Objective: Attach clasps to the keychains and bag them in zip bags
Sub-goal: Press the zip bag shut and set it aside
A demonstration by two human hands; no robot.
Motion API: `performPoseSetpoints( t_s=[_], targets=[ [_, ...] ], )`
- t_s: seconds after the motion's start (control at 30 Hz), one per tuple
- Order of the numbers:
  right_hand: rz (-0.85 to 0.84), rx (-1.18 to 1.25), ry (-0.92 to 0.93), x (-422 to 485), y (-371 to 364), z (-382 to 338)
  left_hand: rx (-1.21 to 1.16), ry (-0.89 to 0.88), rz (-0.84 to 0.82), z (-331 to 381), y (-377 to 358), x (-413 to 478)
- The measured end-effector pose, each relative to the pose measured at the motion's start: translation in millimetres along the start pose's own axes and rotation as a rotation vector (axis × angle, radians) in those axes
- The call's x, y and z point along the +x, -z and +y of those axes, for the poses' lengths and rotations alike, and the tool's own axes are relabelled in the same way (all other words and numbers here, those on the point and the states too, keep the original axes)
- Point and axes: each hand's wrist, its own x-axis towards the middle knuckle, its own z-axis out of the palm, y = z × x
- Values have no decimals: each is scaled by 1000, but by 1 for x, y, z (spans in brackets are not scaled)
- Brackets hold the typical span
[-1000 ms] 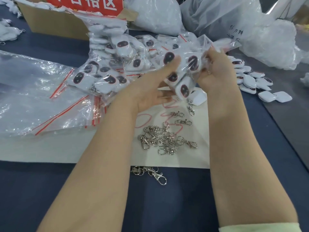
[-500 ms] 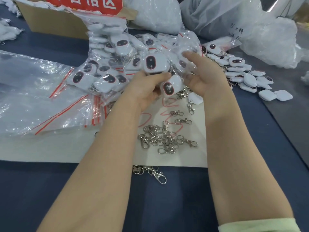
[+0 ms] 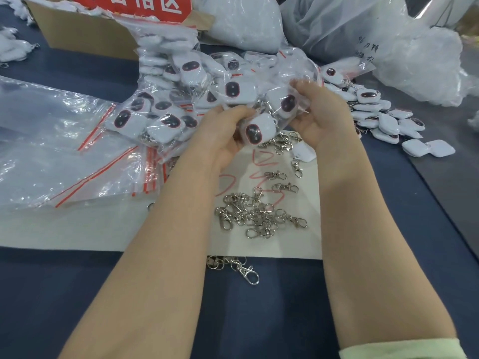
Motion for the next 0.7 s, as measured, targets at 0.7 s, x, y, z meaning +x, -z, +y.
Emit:
performPoseSetpoints(
  t_s=[0.7],
  targets=[
    [-1, -99, 10, -4, 0, -2, 48, 67, 35, -3, 2, 3]
  ],
)
